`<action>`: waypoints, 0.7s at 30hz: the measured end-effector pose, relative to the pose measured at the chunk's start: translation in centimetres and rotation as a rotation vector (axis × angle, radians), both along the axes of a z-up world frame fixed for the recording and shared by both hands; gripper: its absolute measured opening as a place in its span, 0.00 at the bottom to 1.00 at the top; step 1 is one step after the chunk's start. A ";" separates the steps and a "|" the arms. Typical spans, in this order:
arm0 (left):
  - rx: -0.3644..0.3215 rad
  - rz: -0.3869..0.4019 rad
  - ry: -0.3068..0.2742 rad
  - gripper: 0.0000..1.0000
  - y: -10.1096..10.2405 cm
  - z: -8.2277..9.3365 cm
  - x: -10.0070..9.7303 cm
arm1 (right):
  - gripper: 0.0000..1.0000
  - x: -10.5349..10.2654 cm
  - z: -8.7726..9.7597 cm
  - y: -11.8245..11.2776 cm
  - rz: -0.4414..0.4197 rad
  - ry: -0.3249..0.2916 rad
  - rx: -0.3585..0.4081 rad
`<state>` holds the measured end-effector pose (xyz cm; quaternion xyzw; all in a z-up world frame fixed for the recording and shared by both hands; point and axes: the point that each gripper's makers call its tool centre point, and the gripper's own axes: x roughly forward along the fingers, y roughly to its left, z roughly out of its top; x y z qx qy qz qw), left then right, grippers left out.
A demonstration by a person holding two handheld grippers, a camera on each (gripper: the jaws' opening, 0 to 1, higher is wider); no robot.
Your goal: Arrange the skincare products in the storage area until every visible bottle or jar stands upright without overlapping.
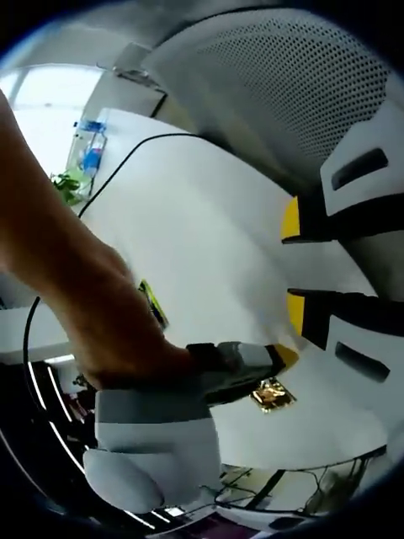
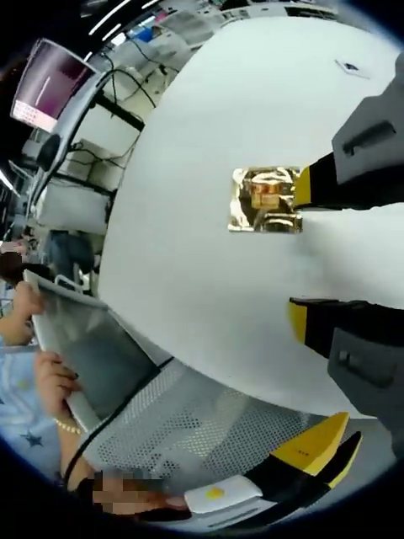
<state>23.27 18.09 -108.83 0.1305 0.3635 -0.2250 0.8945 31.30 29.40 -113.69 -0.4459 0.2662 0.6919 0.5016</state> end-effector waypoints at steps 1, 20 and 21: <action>0.002 0.000 0.001 0.17 0.0 0.0 0.0 | 0.48 0.6 0.0 0.4 -0.011 -0.003 -0.004; 0.012 0.017 0.017 0.16 0.6 -0.4 -0.1 | 0.55 3.2 -1.7 4.4 -0.023 0.061 -0.071; 0.013 0.019 0.017 0.16 0.6 -0.4 -0.1 | 0.54 3.3 -1.6 4.4 -0.017 0.053 -0.060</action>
